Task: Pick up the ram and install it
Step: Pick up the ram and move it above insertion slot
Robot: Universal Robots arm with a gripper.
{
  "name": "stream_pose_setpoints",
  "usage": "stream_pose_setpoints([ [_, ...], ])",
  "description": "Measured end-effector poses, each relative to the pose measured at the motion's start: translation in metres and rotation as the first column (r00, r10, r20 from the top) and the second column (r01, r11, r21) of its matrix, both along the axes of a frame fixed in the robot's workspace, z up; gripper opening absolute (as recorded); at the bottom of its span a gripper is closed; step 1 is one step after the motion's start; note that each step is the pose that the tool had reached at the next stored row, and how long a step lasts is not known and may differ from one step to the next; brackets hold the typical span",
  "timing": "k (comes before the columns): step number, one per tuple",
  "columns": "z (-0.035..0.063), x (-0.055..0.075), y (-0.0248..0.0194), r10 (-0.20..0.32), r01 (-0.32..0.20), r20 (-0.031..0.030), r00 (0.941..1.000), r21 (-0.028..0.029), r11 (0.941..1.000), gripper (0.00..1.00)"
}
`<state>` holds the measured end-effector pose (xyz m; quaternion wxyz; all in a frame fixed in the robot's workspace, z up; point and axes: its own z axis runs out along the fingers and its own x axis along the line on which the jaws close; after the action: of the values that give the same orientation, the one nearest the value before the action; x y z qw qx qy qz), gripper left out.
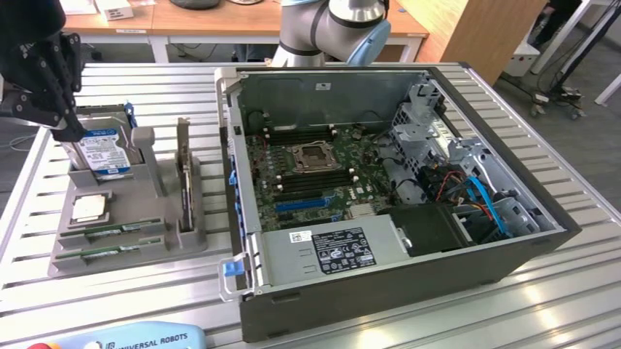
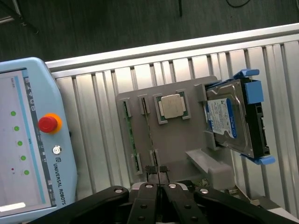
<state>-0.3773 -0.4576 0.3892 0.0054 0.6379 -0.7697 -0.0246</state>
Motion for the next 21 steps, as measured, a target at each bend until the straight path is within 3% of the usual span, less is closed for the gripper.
stream_pose_setpoints([
  [16,-0.0016,0.0000,0.0000,0.009,-0.009,0.0001,1.0000,0.0001,1.0000,0.11],
  [21,-0.0016,0.0000,0.0000,0.009,-0.009,0.0001,1.0000,0.0001,1.0000,0.30],
])
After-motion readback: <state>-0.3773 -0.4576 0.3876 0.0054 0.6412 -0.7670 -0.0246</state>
